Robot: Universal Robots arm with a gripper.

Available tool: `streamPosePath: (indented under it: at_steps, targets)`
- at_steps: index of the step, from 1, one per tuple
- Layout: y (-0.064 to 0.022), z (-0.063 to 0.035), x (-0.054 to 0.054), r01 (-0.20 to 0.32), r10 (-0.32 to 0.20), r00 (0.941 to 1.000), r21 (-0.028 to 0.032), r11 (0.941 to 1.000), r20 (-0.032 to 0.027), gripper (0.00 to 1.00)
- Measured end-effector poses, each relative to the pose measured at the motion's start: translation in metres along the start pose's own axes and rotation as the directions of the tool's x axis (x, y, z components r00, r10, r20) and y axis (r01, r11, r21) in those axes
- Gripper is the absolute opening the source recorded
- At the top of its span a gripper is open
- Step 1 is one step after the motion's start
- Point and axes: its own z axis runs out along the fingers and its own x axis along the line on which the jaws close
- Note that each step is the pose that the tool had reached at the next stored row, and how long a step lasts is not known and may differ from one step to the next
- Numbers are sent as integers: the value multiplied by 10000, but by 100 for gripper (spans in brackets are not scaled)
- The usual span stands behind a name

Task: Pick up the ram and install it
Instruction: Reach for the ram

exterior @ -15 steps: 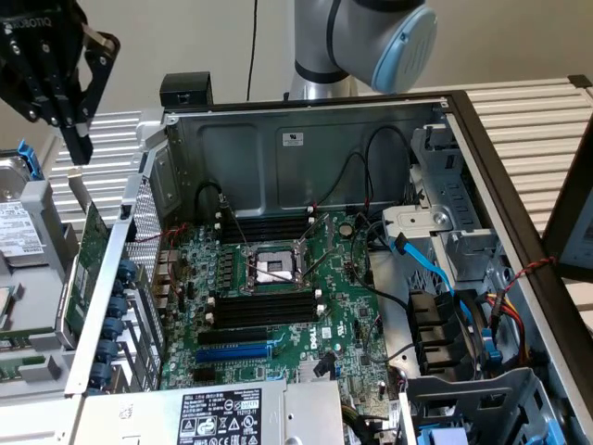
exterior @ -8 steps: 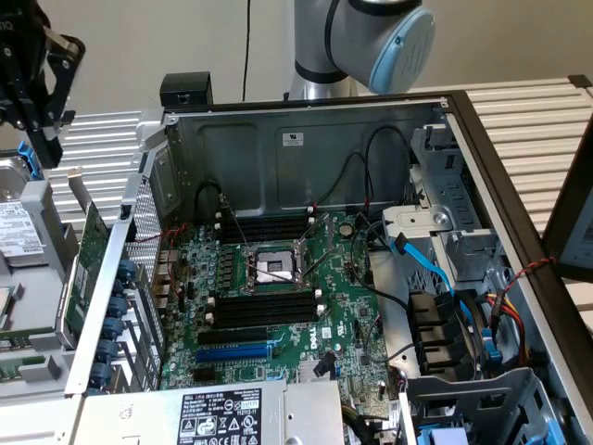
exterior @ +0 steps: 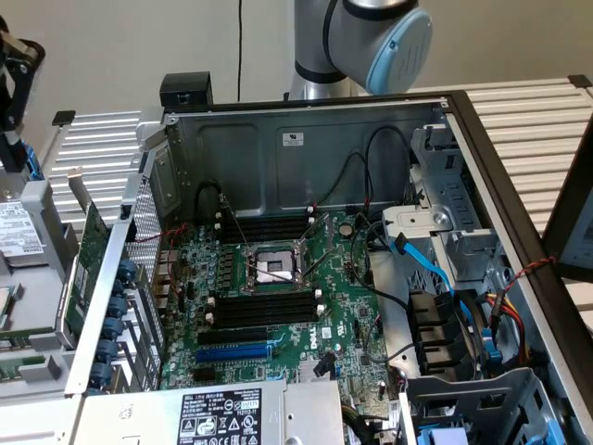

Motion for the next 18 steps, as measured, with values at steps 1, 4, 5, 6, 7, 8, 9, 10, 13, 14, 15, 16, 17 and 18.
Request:
streamPosePath:
  at_steps: [1,4,5,6,7,8,9,10,13,14,15,16,17,18]
  targets:
    - [-3,-1,45,0,0,10000,0,10000,0,10]
    - [-13,-5,180,-1,1,10000,0,10000,0,10]
    - [-16,-6,224,0,0,10000,0,10000,0,10]
    - [-19,-6,270,1,-1,10000,-1,10000,0,10]
    - [-23,-6,317,1,-1,10000,0,10000,0,10]
    - [-26,-6,361,0,0,10000,0,10000,0,10]
    - [-29,-7,405,0,0,10000,1,10000,-1,10]
    - [-32,-7,451,0,0,10000,0,10000,-1,10]
    - [-41,-8,580,0,0,10000,0,10000,-1,10]
    - [-44,-8,613,1,-1,10000,0,10000,0,10]
    - [-46,-8,640,1,-1,10000,-1,10000,0,10]
    - [-47,-7,667,0,0,10000,-2,10000,1,10]
    - [-49,-8,689,0,0,10000,-2,10000,0,10]
    - [-50,-7,709,-1,1,10000,-2,10000,0,10]
